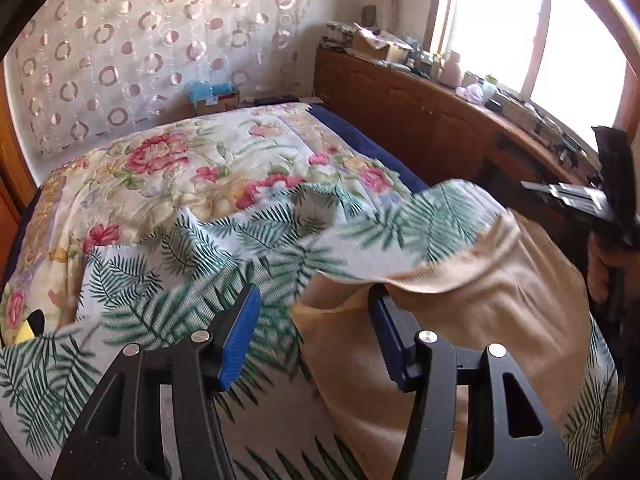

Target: Fold small clothes

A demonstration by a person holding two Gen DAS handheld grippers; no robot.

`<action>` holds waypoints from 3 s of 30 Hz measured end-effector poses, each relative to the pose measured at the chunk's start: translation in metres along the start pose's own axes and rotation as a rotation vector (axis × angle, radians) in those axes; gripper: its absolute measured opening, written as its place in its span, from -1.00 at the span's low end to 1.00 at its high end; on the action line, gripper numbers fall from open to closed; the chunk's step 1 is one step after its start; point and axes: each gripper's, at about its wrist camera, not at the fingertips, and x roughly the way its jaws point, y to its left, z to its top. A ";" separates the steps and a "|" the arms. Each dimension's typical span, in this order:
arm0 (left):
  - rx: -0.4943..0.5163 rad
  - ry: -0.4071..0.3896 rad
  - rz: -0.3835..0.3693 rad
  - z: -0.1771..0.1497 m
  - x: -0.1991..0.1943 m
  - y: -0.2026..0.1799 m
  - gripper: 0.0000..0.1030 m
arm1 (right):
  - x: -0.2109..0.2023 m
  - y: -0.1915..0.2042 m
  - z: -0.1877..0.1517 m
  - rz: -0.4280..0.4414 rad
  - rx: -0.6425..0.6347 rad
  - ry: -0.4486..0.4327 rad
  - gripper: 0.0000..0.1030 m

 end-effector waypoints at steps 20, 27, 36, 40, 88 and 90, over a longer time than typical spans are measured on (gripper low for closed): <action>-0.047 0.011 -0.056 -0.023 -0.029 0.010 0.36 | -0.022 0.005 -0.029 0.143 0.028 0.073 0.15; -0.040 0.068 -0.099 -0.033 -0.013 -0.003 0.47 | -0.016 0.003 -0.037 0.132 0.058 0.113 0.23; -0.121 0.108 -0.193 -0.037 0.007 -0.006 0.07 | -0.002 -0.012 -0.033 0.201 0.094 0.114 0.18; -0.121 0.118 -0.221 -0.039 0.008 -0.008 -0.58 | -0.001 -0.005 -0.042 0.238 0.080 0.115 -0.31; -0.632 -0.221 0.329 -0.215 -0.207 0.200 -0.73 | 0.207 0.438 0.173 0.605 -0.809 -0.006 -0.71; -0.630 -0.207 0.337 -0.216 -0.205 0.200 -0.73 | 0.215 0.446 0.178 0.578 -0.790 0.004 -0.67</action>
